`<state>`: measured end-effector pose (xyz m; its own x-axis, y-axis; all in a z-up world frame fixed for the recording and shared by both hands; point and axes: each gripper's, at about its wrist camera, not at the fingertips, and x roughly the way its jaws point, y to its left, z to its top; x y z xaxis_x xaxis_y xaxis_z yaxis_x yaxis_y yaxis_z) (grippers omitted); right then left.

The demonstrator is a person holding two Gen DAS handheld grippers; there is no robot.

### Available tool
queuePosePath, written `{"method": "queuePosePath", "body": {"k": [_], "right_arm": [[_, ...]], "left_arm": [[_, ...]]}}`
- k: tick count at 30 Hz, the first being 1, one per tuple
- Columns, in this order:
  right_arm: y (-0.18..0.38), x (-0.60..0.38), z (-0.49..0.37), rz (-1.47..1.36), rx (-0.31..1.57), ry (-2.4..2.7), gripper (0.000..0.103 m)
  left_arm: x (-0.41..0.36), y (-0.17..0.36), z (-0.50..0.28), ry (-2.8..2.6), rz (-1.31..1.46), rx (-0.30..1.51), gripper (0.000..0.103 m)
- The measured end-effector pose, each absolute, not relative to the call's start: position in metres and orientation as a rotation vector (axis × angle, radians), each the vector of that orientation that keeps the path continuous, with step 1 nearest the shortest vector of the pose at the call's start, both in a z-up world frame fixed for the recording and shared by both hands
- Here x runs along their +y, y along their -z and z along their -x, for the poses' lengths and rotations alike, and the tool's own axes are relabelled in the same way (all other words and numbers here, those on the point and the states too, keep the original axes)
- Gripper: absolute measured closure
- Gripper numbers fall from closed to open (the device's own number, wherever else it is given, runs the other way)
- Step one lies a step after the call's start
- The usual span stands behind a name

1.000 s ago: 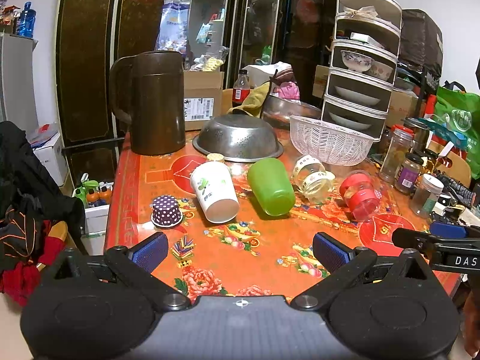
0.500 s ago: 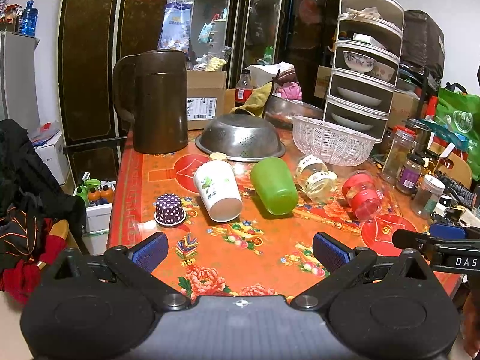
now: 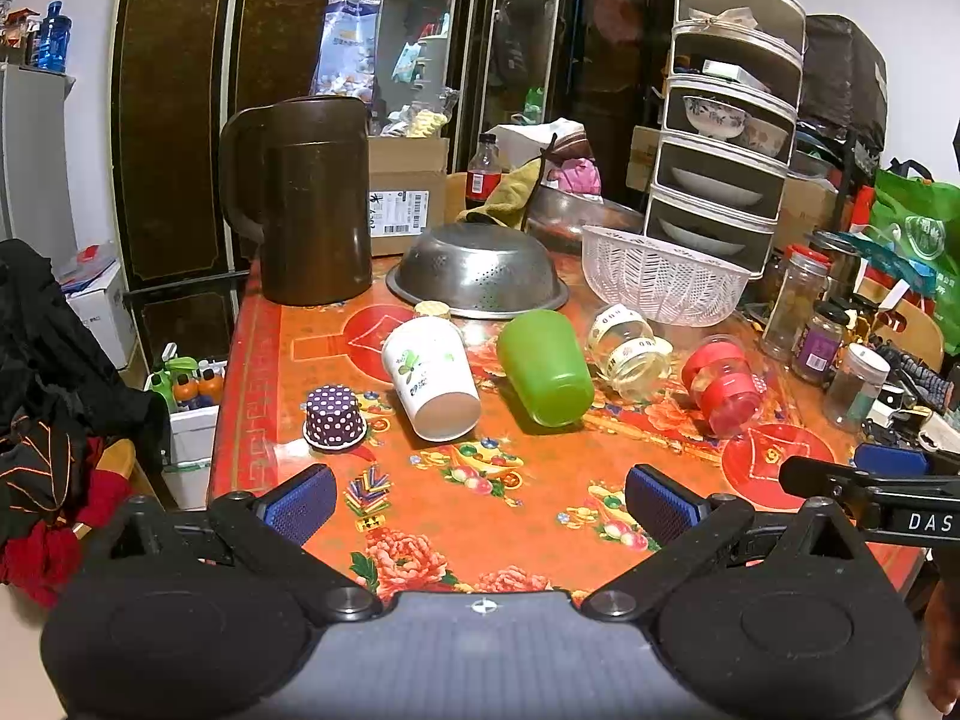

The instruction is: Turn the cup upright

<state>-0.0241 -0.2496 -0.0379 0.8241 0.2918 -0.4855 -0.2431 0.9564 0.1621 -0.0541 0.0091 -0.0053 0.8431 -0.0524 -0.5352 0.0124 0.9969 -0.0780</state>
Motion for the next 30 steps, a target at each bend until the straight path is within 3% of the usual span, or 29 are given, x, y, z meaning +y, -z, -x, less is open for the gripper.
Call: {"method": "queuePosePath", "body": {"k": [30], "right_arm": [[0.045,-0.259,0.017,-0.11,0.549,-0.3,0.001]], "left_arm": [[-0.006,0.01,0.029,0.026,0.048,0.568,0.0]]}}
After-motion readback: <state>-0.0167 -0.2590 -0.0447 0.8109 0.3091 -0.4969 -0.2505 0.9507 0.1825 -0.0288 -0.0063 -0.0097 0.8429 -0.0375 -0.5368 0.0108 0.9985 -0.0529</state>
